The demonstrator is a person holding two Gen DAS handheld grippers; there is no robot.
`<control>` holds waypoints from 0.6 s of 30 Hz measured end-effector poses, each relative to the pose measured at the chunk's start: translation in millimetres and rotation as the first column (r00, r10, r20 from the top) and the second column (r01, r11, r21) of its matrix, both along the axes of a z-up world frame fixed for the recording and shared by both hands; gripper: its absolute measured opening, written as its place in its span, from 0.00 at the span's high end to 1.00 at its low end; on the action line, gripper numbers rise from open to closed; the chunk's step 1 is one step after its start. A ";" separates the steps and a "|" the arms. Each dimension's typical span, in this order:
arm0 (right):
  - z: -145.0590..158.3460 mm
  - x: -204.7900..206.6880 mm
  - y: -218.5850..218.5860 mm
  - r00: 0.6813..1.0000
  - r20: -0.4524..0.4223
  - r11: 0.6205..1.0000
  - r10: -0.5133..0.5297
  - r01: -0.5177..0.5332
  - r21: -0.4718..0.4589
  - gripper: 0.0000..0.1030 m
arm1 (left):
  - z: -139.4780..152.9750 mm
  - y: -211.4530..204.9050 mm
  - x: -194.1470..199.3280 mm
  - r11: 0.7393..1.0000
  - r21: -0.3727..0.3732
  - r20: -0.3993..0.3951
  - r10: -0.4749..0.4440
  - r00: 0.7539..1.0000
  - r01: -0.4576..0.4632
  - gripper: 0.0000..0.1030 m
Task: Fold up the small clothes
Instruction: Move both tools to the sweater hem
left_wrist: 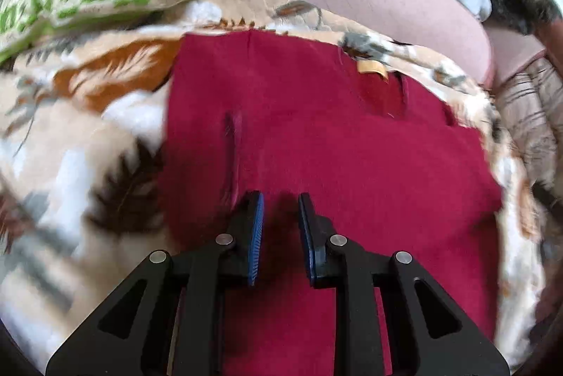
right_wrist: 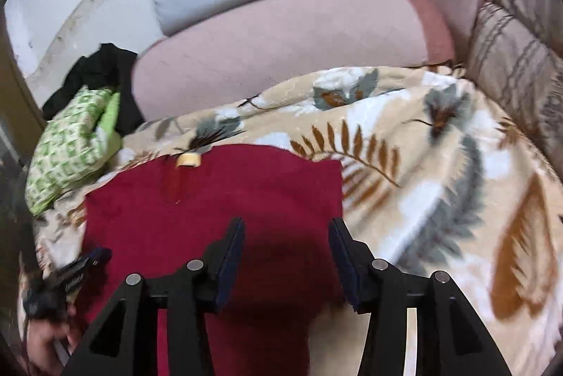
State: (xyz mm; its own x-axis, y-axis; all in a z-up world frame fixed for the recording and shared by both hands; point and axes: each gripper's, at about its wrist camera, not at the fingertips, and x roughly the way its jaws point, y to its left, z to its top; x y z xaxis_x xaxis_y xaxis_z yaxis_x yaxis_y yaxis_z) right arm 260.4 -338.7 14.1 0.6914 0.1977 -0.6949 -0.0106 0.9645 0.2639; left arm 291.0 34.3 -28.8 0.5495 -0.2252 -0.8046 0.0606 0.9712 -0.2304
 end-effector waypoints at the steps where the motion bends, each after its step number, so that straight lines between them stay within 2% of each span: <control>1: 1.7 -14.5 -1.6 1.000 -0.005 1.000 0.010 -0.010 0.001 0.53 | 6.3 8.0 -13.3 1.000 -0.007 -0.006 0.003 1.000 -0.003 0.75; 3: -0.8 -52.0 -6.4 0.998 -0.043 0.999 0.036 -0.035 0.011 0.52 | 21.2 29.4 -51.5 1.000 -0.013 0.003 -0.001 1.000 0.001 0.50; 5: -3.6 -84.4 -10.8 0.996 -0.067 0.998 0.053 -0.050 0.046 0.50 | 30.2 54.3 -95.7 0.999 -0.043 0.019 -0.029 0.999 0.030 0.41; 7: -11.4 -125.7 -13.9 0.993 -0.095 0.995 0.068 -0.061 0.079 0.38 | 25.6 78.6 -135.7 0.992 -0.106 -0.019 -0.071 0.997 0.069 0.41; 8: -18.5 -145.7 -15.4 0.992 -0.102 0.994 0.069 -0.060 0.089 0.35 | 19.7 85.5 -148.9 0.987 -0.136 -0.048 -0.094 0.994 0.087 0.41; 10: -30.5 -184.6 -14.8 0.988 -0.131 0.990 0.080 -0.064 0.123 0.34 | -1.5 95.8 -179.4 0.970 -0.211 -0.144 -0.156 0.977 0.124 0.41; 13: -44.6 -229.4 -15.9 0.983 -0.161 0.981 0.089 -0.058 0.186 0.34 | -26.3 94.8 -208.8 0.945 -0.288 -0.214 -0.223 0.951 0.157 0.41; 16: -64.2 -264.8 -25.3 0.978 -0.202 0.953 0.044 0.019 0.304 0.34 | -38.7 93.9 -221.9 0.936 -0.326 -0.208 -0.206 0.956 0.131 0.41; 18: -75.3 -277.5 -28.2 0.974 -0.225 0.921 0.038 0.053 0.386 0.34 | -41.9 98.7 -224.8 0.916 -0.391 -0.188 -0.179 0.966 0.094 0.36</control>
State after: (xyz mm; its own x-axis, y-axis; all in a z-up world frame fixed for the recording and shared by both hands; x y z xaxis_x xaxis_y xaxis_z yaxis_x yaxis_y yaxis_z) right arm -17.0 -366.9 -61.2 0.5293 0.4778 -0.7011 0.0992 0.7858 0.6105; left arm 66.2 133.0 -70.6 0.3145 -0.5944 -0.7401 0.0939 0.7954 -0.5988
